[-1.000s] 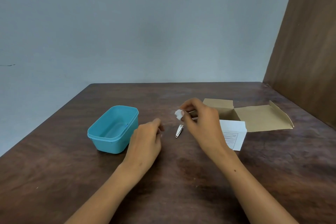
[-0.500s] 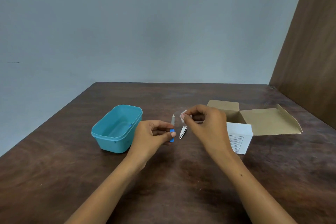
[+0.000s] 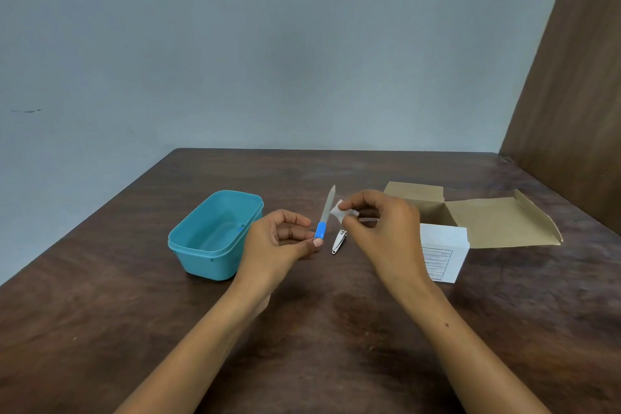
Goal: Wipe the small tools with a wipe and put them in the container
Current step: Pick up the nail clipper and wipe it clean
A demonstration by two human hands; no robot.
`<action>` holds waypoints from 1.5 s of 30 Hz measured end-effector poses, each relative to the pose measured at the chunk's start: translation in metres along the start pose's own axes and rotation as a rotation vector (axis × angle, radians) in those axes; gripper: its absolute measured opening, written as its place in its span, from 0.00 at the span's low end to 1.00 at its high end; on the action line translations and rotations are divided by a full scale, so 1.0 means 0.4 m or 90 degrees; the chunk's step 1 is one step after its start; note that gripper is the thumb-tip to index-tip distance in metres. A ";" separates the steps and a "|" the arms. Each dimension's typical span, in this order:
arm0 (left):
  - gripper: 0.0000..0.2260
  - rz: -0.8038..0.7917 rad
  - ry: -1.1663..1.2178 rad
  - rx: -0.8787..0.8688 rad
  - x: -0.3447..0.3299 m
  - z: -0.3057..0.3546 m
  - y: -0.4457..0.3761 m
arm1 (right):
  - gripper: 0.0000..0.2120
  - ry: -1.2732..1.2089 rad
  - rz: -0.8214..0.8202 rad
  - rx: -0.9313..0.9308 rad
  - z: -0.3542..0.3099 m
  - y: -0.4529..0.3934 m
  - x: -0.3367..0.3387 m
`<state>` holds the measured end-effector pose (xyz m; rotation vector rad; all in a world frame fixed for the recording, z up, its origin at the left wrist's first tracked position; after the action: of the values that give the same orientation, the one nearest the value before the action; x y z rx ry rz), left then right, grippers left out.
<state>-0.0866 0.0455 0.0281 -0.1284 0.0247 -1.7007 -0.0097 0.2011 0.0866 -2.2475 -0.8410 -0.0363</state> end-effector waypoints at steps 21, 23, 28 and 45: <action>0.13 0.021 0.125 -0.033 0.018 0.025 -0.003 | 0.06 0.037 -0.056 0.256 -0.072 0.044 -0.062; 0.12 0.016 0.125 -0.036 0.014 0.026 -0.003 | 0.08 0.059 -0.030 0.255 -0.069 0.039 -0.053; 0.13 0.019 0.150 -0.031 0.021 0.023 -0.006 | 0.06 0.061 -0.070 0.280 -0.087 0.052 -0.067; 0.13 0.009 0.150 -0.043 0.015 0.028 -0.009 | 0.09 0.097 -0.028 0.244 -0.069 0.042 -0.059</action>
<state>-0.0896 0.0407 0.0402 0.0222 0.2579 -1.6940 -0.0126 0.1614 0.0905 -1.8429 -0.7444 -0.0597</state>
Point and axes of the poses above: each hand's wrist, its own y-axis away from the middle knuckle, its own x-axis out of the back of the hand, z = x × y, the point moved 10 cm from there along -y, towards the middle knuckle, and after that the axes turned 10 degrees about z, right-handed, at the moved point
